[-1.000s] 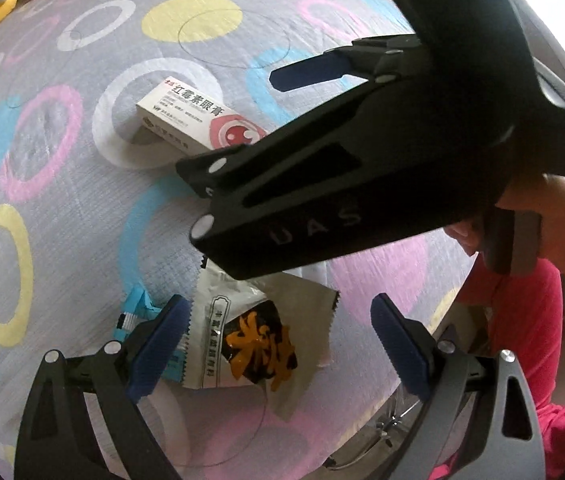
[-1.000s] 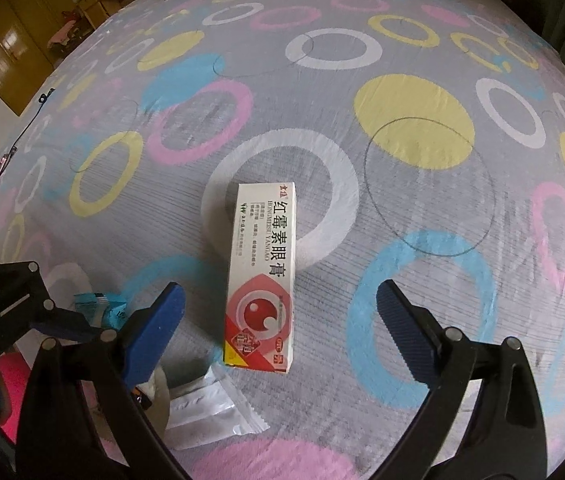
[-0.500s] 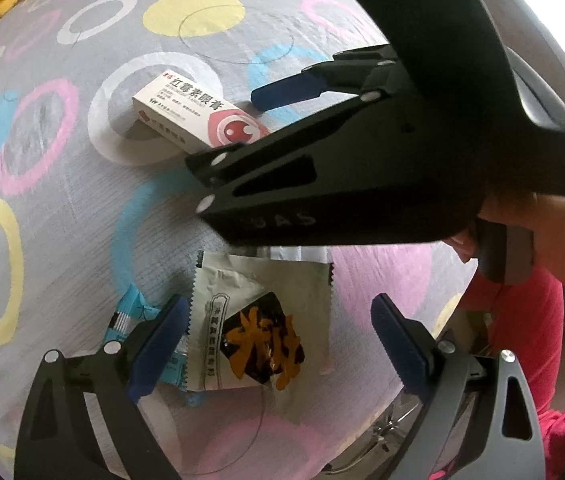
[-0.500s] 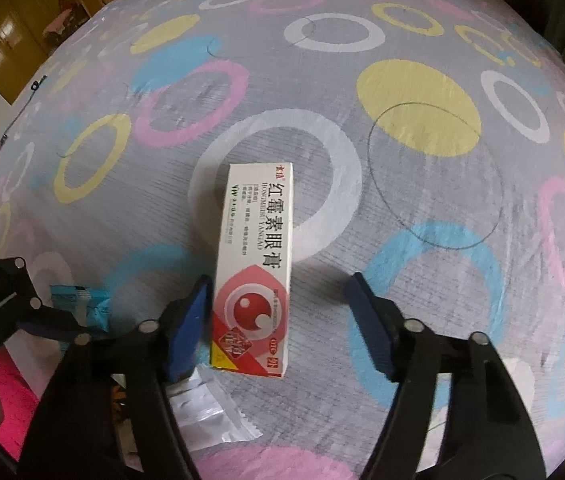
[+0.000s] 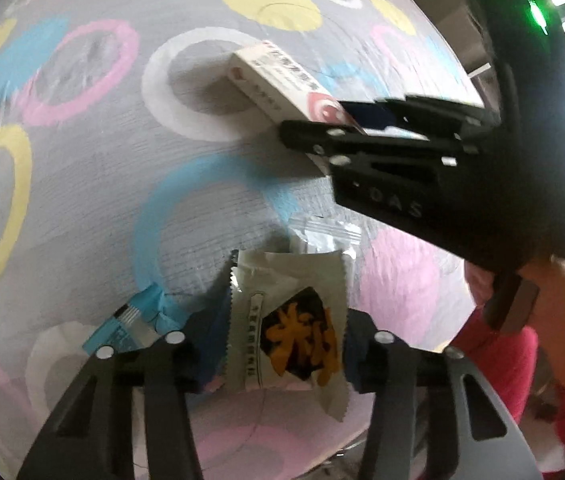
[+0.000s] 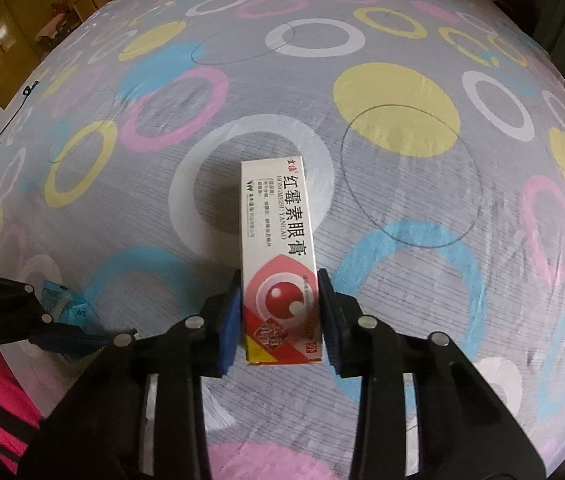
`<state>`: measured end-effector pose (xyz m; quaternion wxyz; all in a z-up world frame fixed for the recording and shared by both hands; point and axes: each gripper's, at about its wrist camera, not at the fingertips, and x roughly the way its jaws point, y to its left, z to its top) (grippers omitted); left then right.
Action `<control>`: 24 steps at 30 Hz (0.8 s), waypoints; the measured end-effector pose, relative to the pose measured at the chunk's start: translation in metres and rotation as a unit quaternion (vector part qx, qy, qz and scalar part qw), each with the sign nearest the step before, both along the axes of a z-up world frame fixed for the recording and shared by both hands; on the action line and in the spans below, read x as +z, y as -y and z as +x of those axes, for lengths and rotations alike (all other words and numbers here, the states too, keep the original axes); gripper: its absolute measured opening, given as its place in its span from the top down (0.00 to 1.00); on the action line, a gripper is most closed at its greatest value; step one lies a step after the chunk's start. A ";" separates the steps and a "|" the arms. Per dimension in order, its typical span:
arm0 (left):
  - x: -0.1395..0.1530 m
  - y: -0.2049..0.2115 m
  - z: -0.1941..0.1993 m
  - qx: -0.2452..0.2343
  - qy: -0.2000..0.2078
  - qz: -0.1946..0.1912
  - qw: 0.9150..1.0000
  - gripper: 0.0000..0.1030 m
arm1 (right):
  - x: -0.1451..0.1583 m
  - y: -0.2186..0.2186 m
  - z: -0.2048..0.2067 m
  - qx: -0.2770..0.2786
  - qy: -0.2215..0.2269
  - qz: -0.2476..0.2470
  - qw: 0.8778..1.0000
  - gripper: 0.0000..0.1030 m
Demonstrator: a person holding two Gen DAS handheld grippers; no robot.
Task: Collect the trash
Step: 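Grasp the red-white ointment box with right tool while left tool grasps the snack wrapper, then carry the ointment box and snack wrapper down over the plastic bag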
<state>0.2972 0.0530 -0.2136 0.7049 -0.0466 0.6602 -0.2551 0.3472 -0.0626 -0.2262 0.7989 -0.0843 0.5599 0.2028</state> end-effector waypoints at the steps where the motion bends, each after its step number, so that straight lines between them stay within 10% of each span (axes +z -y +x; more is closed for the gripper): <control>1: 0.000 -0.002 0.001 0.006 -0.001 -0.001 1.000 0.64 | 0.000 0.000 -0.001 0.000 0.001 0.000 1.000 0.66; 24: 0.063 -0.026 -0.014 0.102 0.071 0.057 0.991 0.82 | 0.065 0.027 -0.032 -0.020 0.073 -0.023 0.997 0.68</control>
